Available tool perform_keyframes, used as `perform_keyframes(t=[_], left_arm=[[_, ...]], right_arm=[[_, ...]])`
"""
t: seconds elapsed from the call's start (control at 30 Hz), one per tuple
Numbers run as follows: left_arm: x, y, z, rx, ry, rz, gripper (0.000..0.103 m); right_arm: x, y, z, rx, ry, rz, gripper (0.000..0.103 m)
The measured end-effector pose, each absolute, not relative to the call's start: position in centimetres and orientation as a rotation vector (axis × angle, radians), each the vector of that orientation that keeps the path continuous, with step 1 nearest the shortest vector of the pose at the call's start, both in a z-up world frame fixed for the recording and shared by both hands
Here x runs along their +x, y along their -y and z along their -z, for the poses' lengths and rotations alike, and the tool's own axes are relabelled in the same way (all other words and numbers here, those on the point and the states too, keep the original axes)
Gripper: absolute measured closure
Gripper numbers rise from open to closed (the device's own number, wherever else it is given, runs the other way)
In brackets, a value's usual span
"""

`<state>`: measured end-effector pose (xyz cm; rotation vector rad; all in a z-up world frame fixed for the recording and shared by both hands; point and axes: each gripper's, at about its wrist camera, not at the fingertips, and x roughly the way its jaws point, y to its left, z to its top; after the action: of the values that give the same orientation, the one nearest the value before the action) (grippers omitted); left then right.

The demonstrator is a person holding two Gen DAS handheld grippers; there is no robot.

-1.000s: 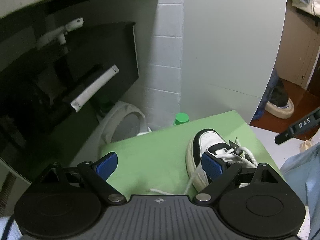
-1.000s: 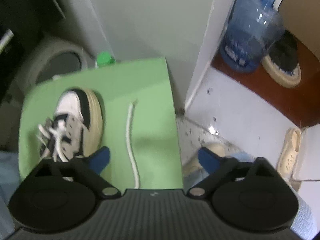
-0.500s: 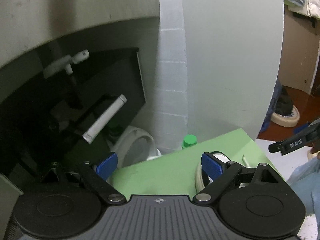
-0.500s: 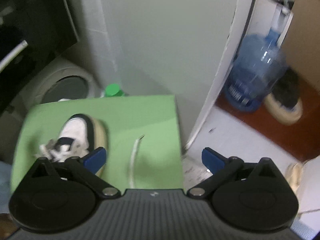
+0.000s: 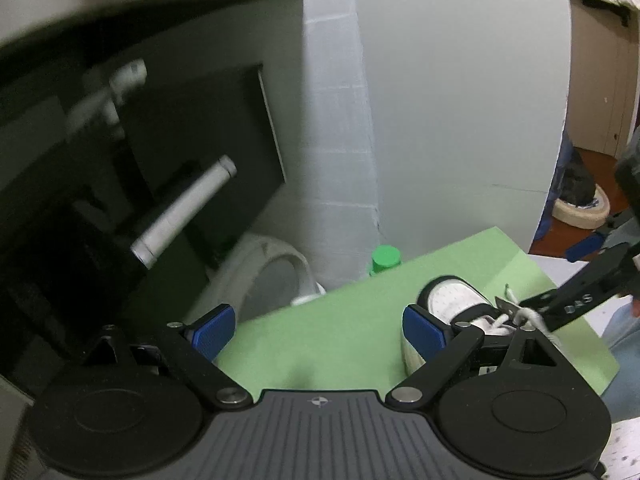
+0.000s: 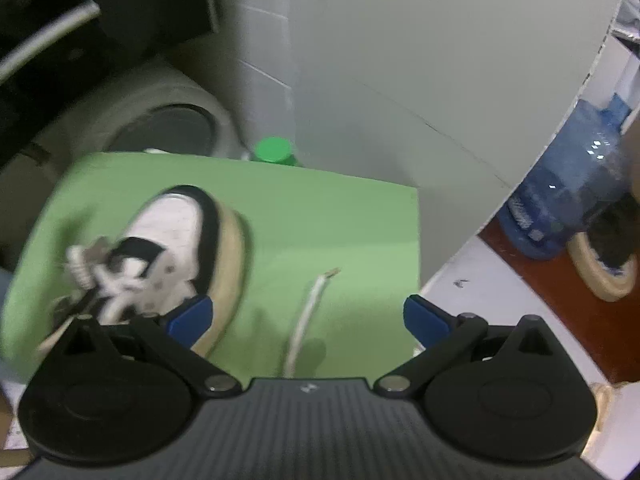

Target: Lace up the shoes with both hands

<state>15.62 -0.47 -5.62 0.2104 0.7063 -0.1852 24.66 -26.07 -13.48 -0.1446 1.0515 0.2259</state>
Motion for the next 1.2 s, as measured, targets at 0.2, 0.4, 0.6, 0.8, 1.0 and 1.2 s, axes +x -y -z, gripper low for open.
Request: perform_keyframes(t=[0.2, 0.4, 0.6, 0.8, 1.0, 1.2], left_arm=[[15.8, -0.2, 6.1, 0.108, -0.737, 0.235, 0.012], [16.2, 0.4, 6.8, 0.111, -0.811, 0.253, 0.012], [16.9, -0.9, 7.6, -0.044, -0.907, 0.287, 0.012], [16.8, -1.9, 7.5, -0.176, -0.915, 0.357, 0.012], [17.0, -2.7, 7.1, -0.377, -0.917, 0.489, 0.013], [17.3, -4.0, 7.4, -0.583, -0.935, 0.557, 0.022]], right_arm=[[25.9, 26.2, 15.7, -0.123, -1.088, -0.194, 0.023], [26.8, 26.8, 17.4, -0.056, -1.132, -0.196, 0.066], [27.2, 26.4, 18.6, -0.064, -1.141, -0.214, 0.098], [25.3, 26.2, 14.4, -0.049, -1.021, -0.309, 0.098], [19.2, 23.1, 8.5, -0.291, -0.825, -0.514, 0.098], [12.7, 19.6, 7.2, -0.486, -0.711, -0.648, 0.098]])
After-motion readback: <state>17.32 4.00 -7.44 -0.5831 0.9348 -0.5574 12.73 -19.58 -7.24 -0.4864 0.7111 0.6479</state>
